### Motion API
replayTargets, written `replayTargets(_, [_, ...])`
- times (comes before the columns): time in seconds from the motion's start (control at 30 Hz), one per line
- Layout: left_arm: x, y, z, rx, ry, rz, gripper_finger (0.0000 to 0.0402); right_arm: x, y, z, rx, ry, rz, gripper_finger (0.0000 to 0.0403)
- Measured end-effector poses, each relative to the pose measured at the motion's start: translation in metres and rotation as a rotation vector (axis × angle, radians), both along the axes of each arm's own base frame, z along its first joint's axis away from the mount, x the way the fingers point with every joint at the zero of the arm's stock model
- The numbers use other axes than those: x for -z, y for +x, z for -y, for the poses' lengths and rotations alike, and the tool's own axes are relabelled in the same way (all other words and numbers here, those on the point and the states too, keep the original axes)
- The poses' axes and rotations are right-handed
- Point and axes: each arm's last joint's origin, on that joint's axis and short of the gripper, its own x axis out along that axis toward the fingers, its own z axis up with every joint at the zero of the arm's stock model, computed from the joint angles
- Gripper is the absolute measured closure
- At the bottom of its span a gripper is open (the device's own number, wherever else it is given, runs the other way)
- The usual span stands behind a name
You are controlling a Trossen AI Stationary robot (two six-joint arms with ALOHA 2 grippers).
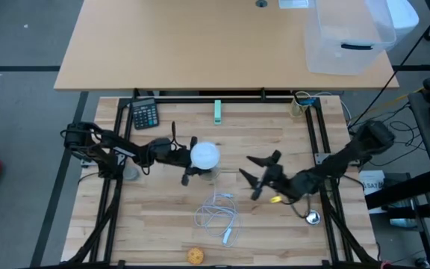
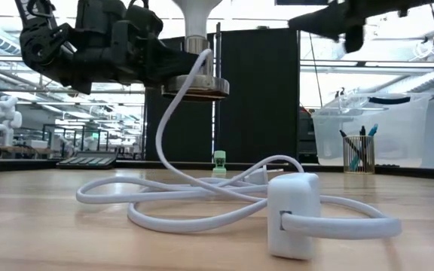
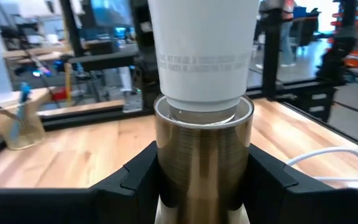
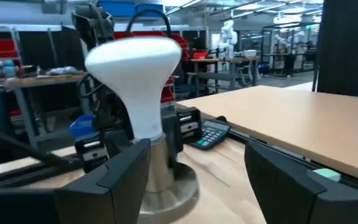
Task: Screw lightbulb
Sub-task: Remove the white lightbulb from the silver lamp
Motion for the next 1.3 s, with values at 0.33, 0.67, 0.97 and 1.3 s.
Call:
replayTargets(0.33, [-0.001,0.001,0.008,-0.213,0.003,0.005,0.023,0.012,0.078,-0.013,0.061,-0.06,0.029,0.0156])
replayTargets(0.67, [-0.001,0.001,0.018,-0.394,0.012,0.008,0.023,0.006,0.126,-0.011,0.168,-0.103,-0.011,0.0156])
replayTargets(0.97, [-0.004,0.0,0.027,-0.472,0.037,0.039,0.023,0.005,0.14,0.001,0.271,-0.064,-0.059,0.0156])
replayTargets(1.3, [-0.004,-0.001,0.027,-0.49,0.04,0.04,0.023,0.005,0.146,0.015,0.25,-0.051,-0.042,0.0156])
